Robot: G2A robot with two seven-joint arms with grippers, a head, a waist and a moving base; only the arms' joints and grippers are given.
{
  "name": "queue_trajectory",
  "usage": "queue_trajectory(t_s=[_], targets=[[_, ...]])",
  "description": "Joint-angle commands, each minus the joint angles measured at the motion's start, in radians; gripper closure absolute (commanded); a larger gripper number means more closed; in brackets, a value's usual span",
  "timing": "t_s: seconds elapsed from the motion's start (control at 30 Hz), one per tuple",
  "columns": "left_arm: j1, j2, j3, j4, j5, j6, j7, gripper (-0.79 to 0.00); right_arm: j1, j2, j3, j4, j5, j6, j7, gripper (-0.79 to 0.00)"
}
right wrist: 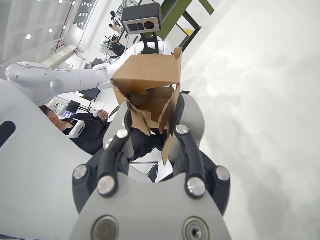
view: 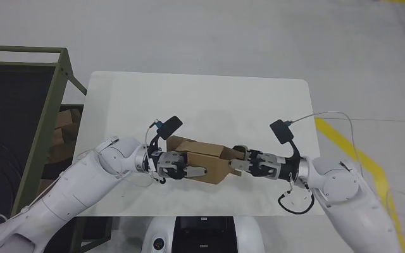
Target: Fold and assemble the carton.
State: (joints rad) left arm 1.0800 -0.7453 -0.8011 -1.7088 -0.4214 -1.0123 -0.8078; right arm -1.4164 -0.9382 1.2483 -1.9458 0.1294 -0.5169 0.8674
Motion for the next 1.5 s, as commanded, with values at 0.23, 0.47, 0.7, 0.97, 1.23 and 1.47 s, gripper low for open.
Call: queue_trajectory(t_s=[0.23, 0.47, 0.7, 0.97, 1.23, 1.47], targets=[[0.002, 0.000, -0.004, 0.001, -0.001, 0.000, 0.000, 0.000, -0.008, 0.003, 0.001, -0.008, 0.015, -0.019, 0.028, -0.332], [0.002, 0.000, -0.005, 0.000, -0.001, 0.000, 0.000, 0.000, 0.002, 0.001, -0.008, -0.007, -0.010, 0.015, 0.013, -0.326], [0.001, 0.000, -0.005, 0.001, -0.001, 0.000, 0.000, 0.000, 0.014, -0.002, -0.022, 0.004, -0.014, 0.023, 0.007, -0.323], [0.000, 0.001, -0.003, 0.001, -0.002, 0.000, 0.000, 0.000, 0.027, -0.004, -0.038, 0.013, -0.009, 0.019, 0.018, -0.277], [0.000, 0.001, -0.003, 0.001, -0.002, 0.000, 0.000, 0.000, 0.045, -0.007, -0.056, 0.016, -0.013, 0.028, 0.021, -0.228], [0.000, 0.000, -0.003, 0.003, -0.002, 0.000, 0.000, 0.000, 0.051, -0.008, -0.068, 0.005, -0.014, 0.022, 0.024, -0.209]])
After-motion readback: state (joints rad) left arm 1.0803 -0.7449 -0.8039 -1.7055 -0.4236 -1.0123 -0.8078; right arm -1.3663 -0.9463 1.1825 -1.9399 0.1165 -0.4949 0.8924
